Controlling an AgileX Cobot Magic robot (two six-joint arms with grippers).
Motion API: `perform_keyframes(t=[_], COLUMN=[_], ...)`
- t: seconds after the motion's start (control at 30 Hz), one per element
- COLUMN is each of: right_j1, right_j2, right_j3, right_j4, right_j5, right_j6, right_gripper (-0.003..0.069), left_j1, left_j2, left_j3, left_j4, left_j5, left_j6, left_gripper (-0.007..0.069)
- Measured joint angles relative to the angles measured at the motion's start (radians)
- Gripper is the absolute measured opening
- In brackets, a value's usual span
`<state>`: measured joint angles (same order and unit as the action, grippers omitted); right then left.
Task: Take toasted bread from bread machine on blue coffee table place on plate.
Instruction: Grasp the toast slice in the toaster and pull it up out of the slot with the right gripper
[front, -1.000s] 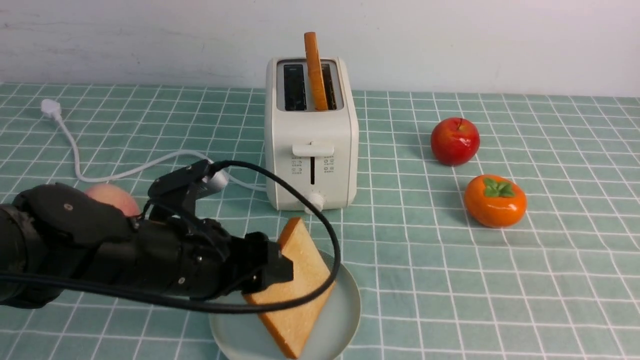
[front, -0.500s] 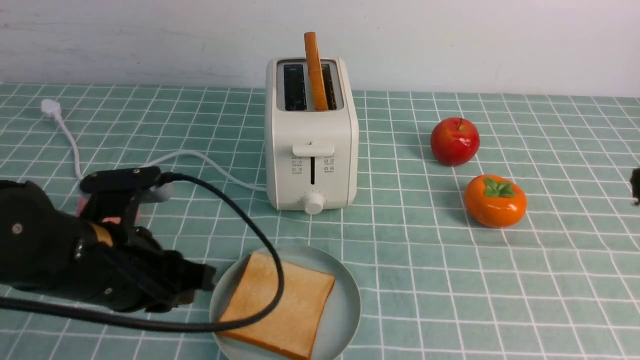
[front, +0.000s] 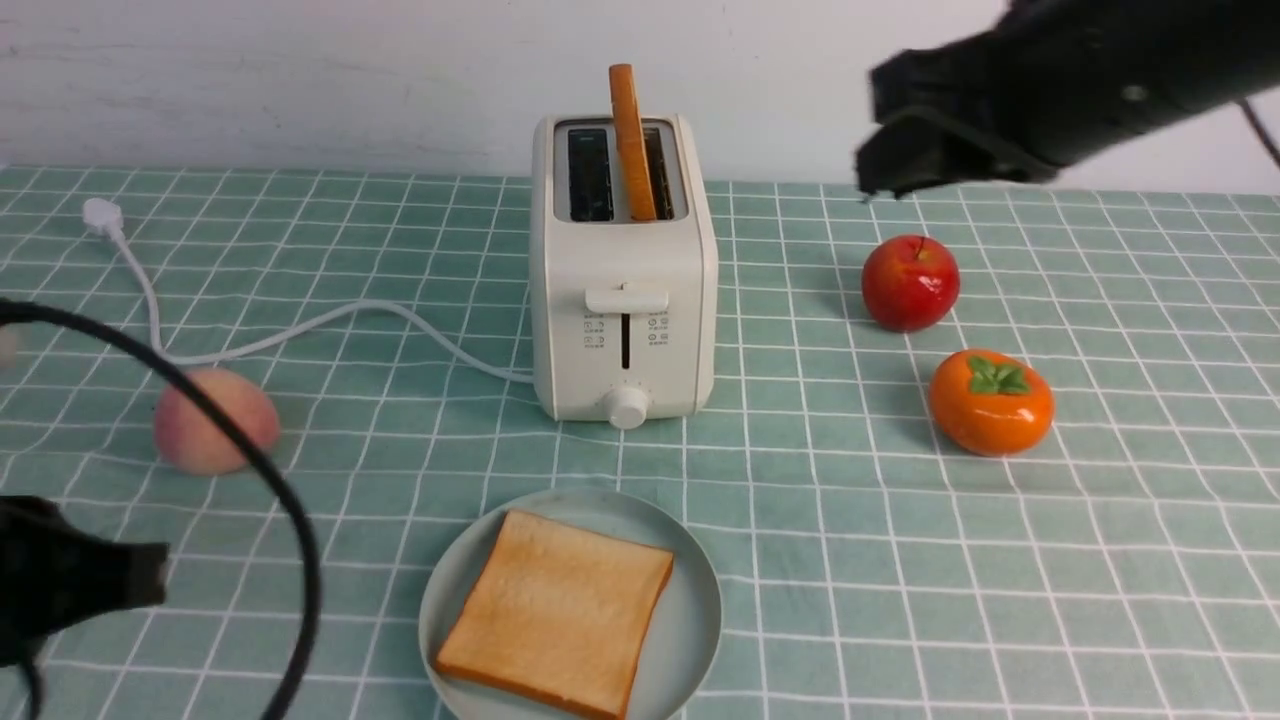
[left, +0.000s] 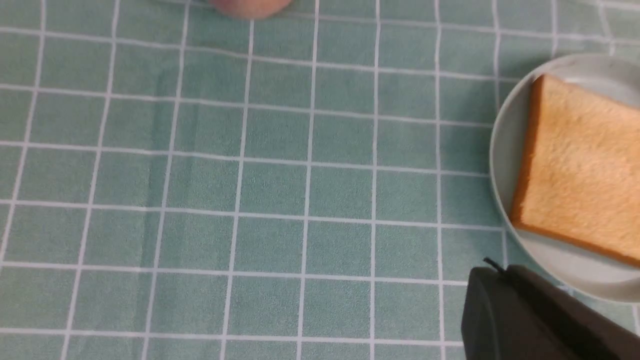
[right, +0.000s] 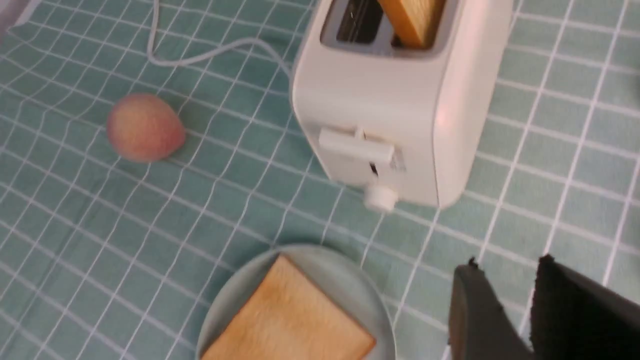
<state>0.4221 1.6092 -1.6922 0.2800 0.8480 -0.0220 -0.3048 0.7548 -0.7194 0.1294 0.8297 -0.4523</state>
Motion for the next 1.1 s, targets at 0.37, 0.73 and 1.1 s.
perform_keyframes(t=[0.37,0.73,1.1], right_j1=[0.061,0.061,0.061], right_j2=[0.449,0.632,0.499], right_j3=[-0.391,-0.470,-0.470], right_j4=[-0.143,-0.171,-0.238], right_j5=[-0.248,-0.364,-0.209], right_j6=[0.009,0.010,0.011], right_gripper=[0.0545,0.0512,0.0097], left_j1=[0.000,0.000,0.000], left_j2=[-0.394,-0.475,-0.475], left_j3=[0.113,0.113,0.114], left_j4=[0.002,0.089,0.097], left_j5=[0.088,0.295,0.298], left_j6=[-0.039,-0.153,-0.156], left_gripper=[-0.0014,-0.0014,-0.0014])
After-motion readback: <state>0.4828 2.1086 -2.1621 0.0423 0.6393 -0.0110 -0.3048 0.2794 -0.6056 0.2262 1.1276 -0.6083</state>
